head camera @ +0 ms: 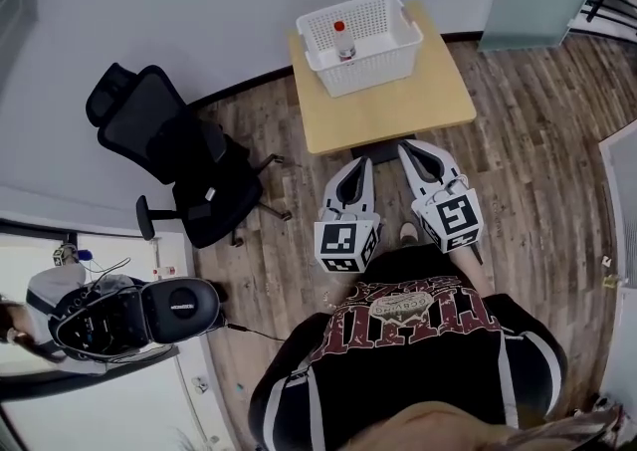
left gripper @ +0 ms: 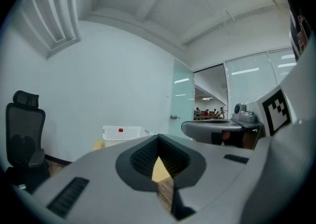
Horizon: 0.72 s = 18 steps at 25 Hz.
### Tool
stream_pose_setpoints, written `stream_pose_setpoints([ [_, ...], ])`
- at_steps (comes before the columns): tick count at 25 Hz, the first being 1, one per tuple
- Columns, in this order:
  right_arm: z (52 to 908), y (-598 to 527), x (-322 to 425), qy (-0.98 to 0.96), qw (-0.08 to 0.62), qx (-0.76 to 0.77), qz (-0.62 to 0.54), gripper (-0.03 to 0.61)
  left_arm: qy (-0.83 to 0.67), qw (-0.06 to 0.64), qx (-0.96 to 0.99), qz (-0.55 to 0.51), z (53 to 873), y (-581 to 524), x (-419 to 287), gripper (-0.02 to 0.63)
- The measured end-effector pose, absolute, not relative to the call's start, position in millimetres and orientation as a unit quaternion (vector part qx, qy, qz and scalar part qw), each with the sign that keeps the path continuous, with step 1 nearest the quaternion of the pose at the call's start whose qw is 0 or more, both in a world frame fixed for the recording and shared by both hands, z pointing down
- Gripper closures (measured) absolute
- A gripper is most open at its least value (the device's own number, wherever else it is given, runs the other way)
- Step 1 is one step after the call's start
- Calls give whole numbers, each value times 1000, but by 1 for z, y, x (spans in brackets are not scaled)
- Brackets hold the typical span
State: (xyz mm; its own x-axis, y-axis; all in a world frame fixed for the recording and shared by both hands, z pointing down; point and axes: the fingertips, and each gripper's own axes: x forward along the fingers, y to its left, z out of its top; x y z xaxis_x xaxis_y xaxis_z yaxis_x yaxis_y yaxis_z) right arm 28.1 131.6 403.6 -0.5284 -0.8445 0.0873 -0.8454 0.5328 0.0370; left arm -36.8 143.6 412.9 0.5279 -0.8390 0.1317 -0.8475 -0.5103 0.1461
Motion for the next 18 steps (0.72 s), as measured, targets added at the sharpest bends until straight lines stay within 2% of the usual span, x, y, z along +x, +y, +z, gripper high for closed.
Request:
stream_pose_setpoints([
  [18,409,76,78,-894,47,445,12,561,-533,109,839,19,421,96,5,587],
])
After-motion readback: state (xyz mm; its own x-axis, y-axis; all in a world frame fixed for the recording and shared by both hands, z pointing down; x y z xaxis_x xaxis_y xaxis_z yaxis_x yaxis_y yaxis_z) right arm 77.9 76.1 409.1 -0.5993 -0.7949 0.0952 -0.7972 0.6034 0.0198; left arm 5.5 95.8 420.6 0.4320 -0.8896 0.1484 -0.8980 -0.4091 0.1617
